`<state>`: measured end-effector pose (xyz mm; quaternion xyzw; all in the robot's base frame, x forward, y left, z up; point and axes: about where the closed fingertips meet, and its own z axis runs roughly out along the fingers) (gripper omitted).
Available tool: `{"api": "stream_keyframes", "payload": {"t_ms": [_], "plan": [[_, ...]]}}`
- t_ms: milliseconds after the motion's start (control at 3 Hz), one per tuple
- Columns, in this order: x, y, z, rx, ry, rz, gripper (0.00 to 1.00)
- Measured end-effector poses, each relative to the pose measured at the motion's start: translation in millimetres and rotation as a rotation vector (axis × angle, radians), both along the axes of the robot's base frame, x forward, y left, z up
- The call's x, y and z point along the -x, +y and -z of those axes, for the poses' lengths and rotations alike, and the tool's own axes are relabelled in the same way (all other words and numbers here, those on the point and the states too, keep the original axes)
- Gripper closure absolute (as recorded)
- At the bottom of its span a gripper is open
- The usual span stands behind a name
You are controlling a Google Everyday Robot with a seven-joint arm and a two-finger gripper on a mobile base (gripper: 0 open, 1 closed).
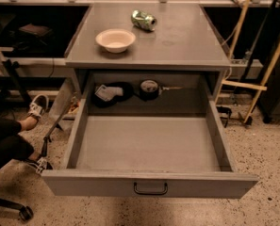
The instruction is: Close top drawer
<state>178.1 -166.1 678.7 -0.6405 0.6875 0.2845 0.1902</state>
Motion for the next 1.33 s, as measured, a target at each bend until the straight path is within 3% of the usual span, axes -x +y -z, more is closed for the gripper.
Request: {"api": "stream_keyframes", "payload": {"t_ms": [333, 667, 1000, 1333], "plan": [[-13.6, 77.6, 49.6, -0.059, 0.054, -0.121, 0.0], [-51.2, 97.9, 93.2, 0.053, 0.068, -0.122, 0.0], [-111.2, 58.2, 126.8, 0.255, -0.028, -0.03, 0.0], [-148.3, 33.5, 129.2, 0.356, -0.123, 0.031, 0.0]]}}
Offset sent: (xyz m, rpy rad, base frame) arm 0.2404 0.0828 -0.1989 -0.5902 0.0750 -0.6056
